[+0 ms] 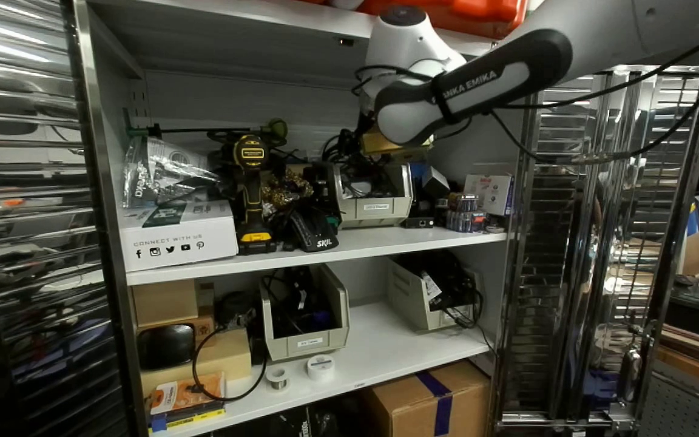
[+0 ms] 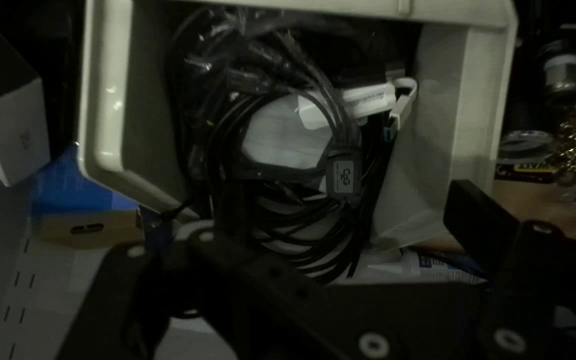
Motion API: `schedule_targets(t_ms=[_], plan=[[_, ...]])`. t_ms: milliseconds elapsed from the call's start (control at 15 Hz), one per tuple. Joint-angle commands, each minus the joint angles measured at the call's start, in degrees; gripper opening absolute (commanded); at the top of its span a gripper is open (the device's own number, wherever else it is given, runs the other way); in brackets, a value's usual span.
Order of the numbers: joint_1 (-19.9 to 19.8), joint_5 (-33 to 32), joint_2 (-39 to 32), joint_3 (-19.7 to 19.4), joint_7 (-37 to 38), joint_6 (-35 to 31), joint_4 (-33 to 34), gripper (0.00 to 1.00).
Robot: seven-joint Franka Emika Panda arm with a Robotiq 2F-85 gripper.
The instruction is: Pick the cable and put it in the box
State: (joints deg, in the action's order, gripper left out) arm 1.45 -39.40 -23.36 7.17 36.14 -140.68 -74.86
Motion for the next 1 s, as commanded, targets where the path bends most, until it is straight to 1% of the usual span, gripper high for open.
schedule_targets(t_ms=[0,133,200,333,467,600,733,800,867,933], plan=[[-3.87,10.98,13.28,3.94,-6.18,8.22,-14.03,1.00],[-5.55,19.03,18.88,4.65,-10.77,13.00,-19.65,1.00],[-2.35,24.24,21.89,0.32,-13.61,15.89,-22.21,1.00],[-2.69,31.59,26.82,-0.85,-18.50,22.22,-26.60,1.00],[-2.87,37.38,30.76,-2.80,-22.86,30.74,-28.91,1.00],[-3.16,41.03,33.48,-4.94,-25.76,40.69,-29.35,1.00],[-3.44,44.29,34.73,-7.22,-29.15,50.48,-28.04,1.00],[-2.84,40.95,32.34,-6.06,-25.79,45.50,-27.35,1.00],[-3.00,42.06,33.31,-6.88,-27.11,48.48,-27.38,1.00],[-3.09,42.58,33.90,-7.32,-27.82,49.62,-27.43,1.00]])
